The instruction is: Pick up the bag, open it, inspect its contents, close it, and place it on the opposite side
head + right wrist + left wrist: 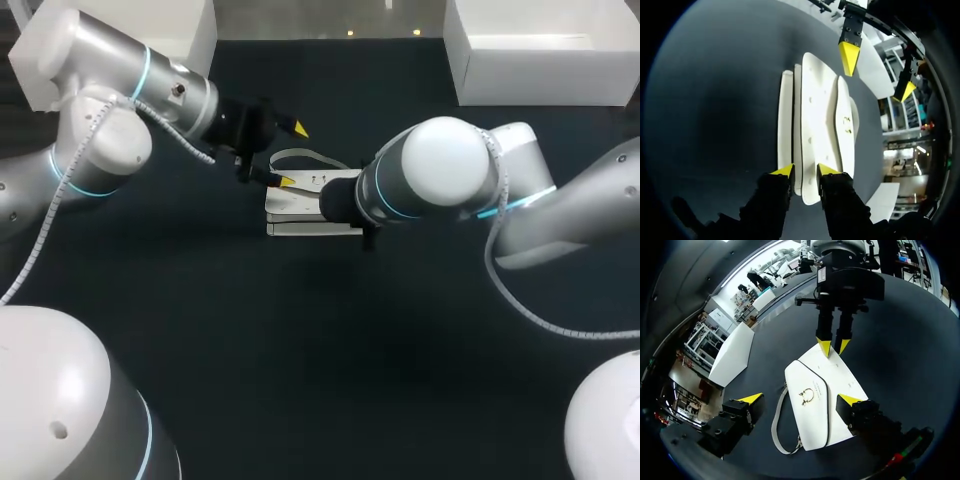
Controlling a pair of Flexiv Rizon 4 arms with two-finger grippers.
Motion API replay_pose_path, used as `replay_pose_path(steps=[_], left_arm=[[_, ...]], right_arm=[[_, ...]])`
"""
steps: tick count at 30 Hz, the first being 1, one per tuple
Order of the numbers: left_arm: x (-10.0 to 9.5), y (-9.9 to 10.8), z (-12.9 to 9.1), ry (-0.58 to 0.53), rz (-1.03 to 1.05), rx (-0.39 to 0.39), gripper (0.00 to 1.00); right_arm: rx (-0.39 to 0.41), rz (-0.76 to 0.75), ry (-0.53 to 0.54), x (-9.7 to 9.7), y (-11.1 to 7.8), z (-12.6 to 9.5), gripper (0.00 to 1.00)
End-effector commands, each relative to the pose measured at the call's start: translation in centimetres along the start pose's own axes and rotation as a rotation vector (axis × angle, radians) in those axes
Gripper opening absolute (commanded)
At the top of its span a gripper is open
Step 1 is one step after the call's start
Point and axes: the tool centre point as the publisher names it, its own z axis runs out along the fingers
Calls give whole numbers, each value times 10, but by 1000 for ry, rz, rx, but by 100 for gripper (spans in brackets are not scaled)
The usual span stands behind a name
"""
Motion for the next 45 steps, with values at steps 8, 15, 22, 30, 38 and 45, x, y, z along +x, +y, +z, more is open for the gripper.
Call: replay_pose_path(steps=[8,15,22,30,38,45], left_arm=[[1,1,4,10,11,10,100],[1,2,6,11,14,7,100],[4,2,8,4,26,4,100],[13,-1,8,-1,76,3,100],[24,0,10,1,86,27,95],[32,-1,14,6,133,27,82]], right_arm=[[3,10,-8,-5,-1,8,21],[9,8,-13,-7,-1,10,0],[9,7,-27,-6,0,9,0],[18,24,-64,-3,4,5,0],[18,24,-64,-3,4,5,0],[18,24,-64,-3,4,5,0]])
